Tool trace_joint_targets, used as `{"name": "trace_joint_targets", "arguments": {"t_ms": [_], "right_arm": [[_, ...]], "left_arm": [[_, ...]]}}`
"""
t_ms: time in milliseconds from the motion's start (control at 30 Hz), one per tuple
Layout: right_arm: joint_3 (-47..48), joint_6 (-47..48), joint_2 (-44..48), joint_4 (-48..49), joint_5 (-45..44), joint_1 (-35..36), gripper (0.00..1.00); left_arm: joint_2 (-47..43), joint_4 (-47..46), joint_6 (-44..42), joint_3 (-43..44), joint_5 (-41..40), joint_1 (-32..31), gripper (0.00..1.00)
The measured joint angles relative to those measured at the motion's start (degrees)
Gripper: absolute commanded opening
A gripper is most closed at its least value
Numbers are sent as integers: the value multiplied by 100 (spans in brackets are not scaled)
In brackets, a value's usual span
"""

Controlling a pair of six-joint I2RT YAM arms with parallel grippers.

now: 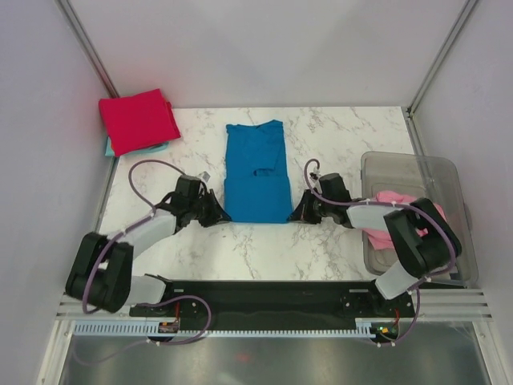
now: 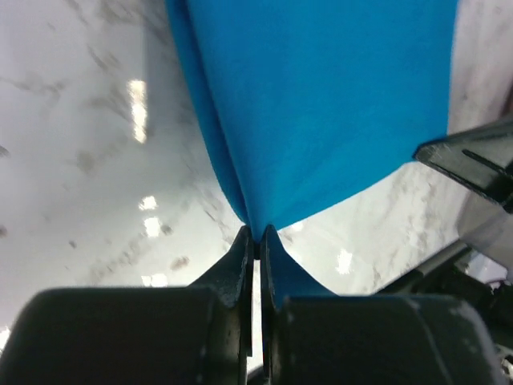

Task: Fold and stack the t-shirts
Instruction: Fold the tshirt

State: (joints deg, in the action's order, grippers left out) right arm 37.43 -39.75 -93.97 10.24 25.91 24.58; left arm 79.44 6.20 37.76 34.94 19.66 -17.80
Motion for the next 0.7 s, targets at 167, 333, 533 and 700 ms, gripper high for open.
{"name": "trace_joint_targets", "arguments": {"t_ms": [167, 333, 533, 700], "right_arm": [[-251, -42, 1325, -758, -195, 129, 0], [-280, -214, 2949, -1620, -533, 446, 0], [-278, -636, 4172, -2592, -949, 1008, 0], [-79, -960, 4614, -3423, -1263, 1366, 0]], "left_arm": [[-1537, 651, 74, -269, -24, -356, 2], [-2942, 1434, 284, -295, -125, -717, 2], [-3904, 2594, 553, -98, -304, -1169, 2], [-4164, 3353, 682, 444, -306, -1198, 2]]}}
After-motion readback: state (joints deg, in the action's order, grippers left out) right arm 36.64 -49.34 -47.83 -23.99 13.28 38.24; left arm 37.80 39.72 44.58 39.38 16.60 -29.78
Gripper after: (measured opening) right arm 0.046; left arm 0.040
